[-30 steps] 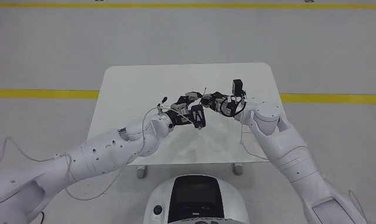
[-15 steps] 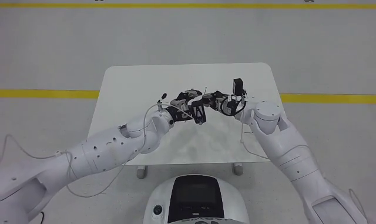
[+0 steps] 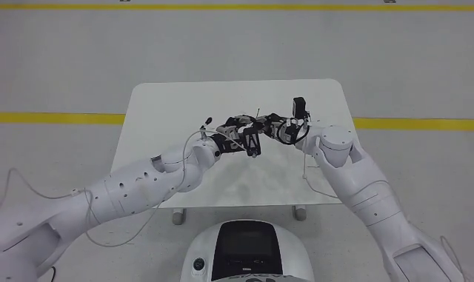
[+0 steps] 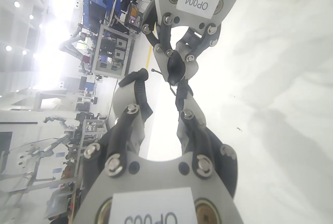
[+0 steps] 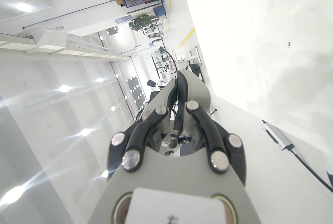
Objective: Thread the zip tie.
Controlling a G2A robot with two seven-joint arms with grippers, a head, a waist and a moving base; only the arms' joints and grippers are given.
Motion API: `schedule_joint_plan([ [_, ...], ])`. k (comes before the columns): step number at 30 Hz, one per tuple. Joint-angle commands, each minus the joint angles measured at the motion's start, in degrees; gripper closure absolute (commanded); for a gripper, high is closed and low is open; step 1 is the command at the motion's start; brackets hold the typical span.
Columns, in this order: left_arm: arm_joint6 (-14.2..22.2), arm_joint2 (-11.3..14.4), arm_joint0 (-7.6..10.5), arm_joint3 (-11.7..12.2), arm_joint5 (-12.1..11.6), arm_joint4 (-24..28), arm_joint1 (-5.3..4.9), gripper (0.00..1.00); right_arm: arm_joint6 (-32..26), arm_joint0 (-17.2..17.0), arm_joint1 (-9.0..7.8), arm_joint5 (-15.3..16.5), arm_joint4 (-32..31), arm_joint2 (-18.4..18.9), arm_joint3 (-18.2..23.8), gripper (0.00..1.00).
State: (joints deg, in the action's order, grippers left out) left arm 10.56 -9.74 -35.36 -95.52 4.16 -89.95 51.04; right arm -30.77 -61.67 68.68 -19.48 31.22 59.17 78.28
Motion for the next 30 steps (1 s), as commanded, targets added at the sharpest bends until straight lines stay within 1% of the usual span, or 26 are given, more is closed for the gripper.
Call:
schedule_joint_plan([
  [1, -0.07, 0.0, -0.02, 0.08, -0.11, 0.0, 0.09, 0.81, 0.06, 0.04, -0.02, 0.0, 0.06, -0.06, -0.07, 1.0],
  [4, -0.15, 0.0, -0.08, 0.24, -0.32, 0.0, 0.24, 0.86, 0.11, 0.1, -0.04, 0.0, 0.22, -0.1, -0.16, 1.0],
  [5, -0.18, 0.0, -0.1, 0.29, -0.43, 0.0, 0.28, 0.86, 0.13, 0.11, -0.05, 0.0, 0.26, -0.09, -0.15, 1.0],
  [7, -0.07, 0.0, -0.09, 0.41, -1.07, 0.0, 0.37, 0.83, 0.15, 0.11, -0.08, 0.0, 0.29, -0.07, -0.08, 1.0],
  [13, -0.01, 0.0, -0.1, 0.79, -1.5, 0.0, 0.64, 0.82, 0.16, 0.28, -0.04, 0.0, 0.34, -0.39, 0.01, 1.0],
  [18, -0.13, 0.0, -0.01, 0.9, -1.52, 0.0, 0.73, 0.86, 0.11, 0.5, -0.02, 0.0, 0.31, -0.59, -0.07, 1.0],
  [20, -0.12, 0.0, -0.03, 0.92, -1.48, 0.0, 0.75, 0.92, 0.12, 0.52, -0.03, 0.0, 0.36, -0.64, -0.12, 1.0],
  [21, -0.12, 0.0, -0.03, 0.93, -1.49, 0.0, 0.76, 0.98, 0.14, 0.52, -0.03, 0.0, 0.4, -0.65, -0.13, 1.0],
  [22, -0.15, 0.0, -0.04, 0.94, -1.53, 0.0, 0.76, 1.0, 0.17, 0.5, -0.03, 0.0, 0.44, -0.66, -0.15, 1.0],
  [30, -0.4, 0.0, -0.02, 0.87, -2.15, 0.0, 0.85, 1.0, 0.18, 0.34, -0.06, 0.0, 0.79, -0.51, -0.19, 1.0],
])
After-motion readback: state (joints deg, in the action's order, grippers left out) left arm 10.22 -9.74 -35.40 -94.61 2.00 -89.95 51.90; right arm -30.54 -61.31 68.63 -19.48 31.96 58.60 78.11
